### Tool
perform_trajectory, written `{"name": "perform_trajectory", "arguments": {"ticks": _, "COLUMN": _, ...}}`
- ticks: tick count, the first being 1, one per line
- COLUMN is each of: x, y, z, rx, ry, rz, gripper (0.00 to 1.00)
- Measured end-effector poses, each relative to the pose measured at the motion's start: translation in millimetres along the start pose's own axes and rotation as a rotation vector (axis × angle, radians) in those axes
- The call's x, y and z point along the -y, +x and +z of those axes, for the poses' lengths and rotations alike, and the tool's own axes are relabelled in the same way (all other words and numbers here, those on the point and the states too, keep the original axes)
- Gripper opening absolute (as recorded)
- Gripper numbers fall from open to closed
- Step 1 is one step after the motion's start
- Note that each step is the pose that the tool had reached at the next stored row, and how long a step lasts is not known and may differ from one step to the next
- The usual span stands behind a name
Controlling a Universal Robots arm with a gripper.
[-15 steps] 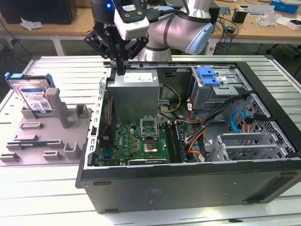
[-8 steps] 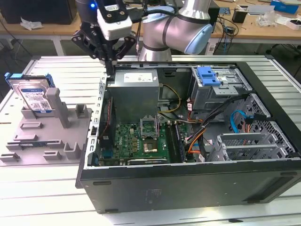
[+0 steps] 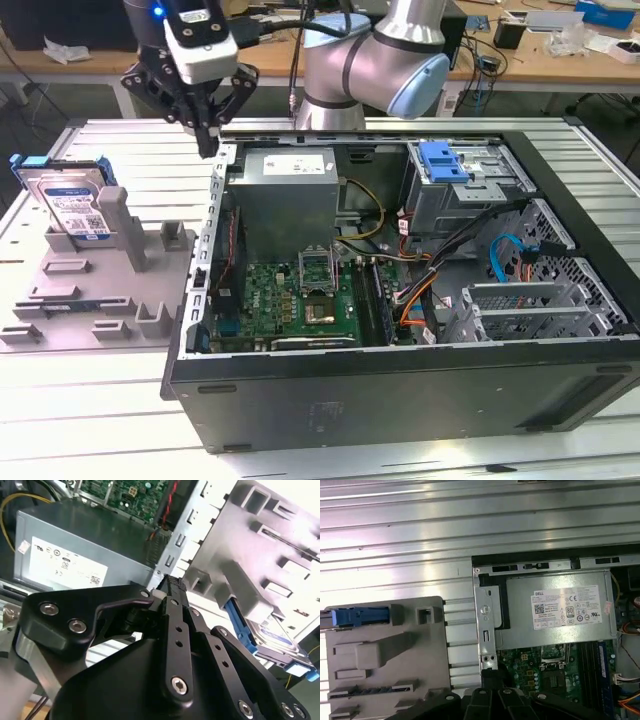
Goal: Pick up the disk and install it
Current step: 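Reach for the disk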
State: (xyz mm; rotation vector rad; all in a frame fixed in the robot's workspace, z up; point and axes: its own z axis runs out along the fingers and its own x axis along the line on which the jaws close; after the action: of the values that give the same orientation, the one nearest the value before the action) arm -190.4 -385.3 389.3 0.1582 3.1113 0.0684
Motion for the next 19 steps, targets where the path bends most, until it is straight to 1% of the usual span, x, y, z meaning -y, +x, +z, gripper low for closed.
{"name": "perform_trajectory", "arguments": {"ticks": 1, "x": -0.5, "y": 2.0, "z": 0.2, "rx": 0.0, "ry": 0.0, "rz": 0.0, "gripper": 0.11}}
{"name": "perform_trajectory", "arguments": {"ticks": 3, "x": -2.2, "y": 9.4, "z": 0.8, "rx": 0.0001, "ry": 0.0, "rz": 0.002, "gripper": 0.11}}
{"name": "perform_trajectory", "arguments": {"ticks": 7, "x": -2.6, "y": 22.8, "z": 1.0, "rx": 0.0001, "ry": 0.0001, "rz": 0.003, "gripper": 0.11}}
{"name": "perform_trajectory", "arguments": {"ticks": 9, "x": -2.7, "y": 32.7, "z": 1.2, "rx": 0.0, "ry": 0.0002, "rz": 0.004, "gripper": 0.11}}
{"name": "perform_trajectory", "arguments": {"ticks": 10, "x": -2.9, "y": 40.6, "z": 1.3, "rx": 0.0, "ry": 0.0001, "rz": 0.004, "gripper": 0.11}}
{"name": "perform_trajectory", "arguments": {"ticks": 11, "x": -3.0, "y": 45.6, "z": 1.4, "rx": -0.0002, "ry": 0.0002, "rz": 0.004, "gripper": 0.11}}
{"name": "perform_trajectory", "arguments": {"ticks": 13, "x": -3.1, "y": 52.9, "z": 1.5, "rx": -0.0004, "ry": 0.0001, "rz": 0.004, "gripper": 0.11}}
{"name": "perform_trajectory", "arguments": {"ticks": 14, "x": -3.3, "y": 58.7, "z": 1.6, "rx": -0.0005, "ry": 0.0002, "rz": 0.004, "gripper": 0.11}}
{"name": "perform_trajectory", "arguments": {"ticks": 17, "x": -4.4, "y": 69.5, "z": 1.8, "rx": -0.0008, "ry": 0.0002, "rz": 0.004, "gripper": 0.11}}
{"name": "perform_trajectory", "arguments": {"ticks": 18, "x": -5.4, "y": 73.0, "z": 2.0, "rx": -0.0008, "ry": 0.0003, "rz": 0.004, "gripper": 0.11}}
{"name": "perform_trajectory", "arguments": {"ticks": 19, "x": -8.8, "y": 79.6, "z": 2.6, "rx": -0.0009, "ry": 0.0002, "rz": 0.005, "gripper": 0.11}}
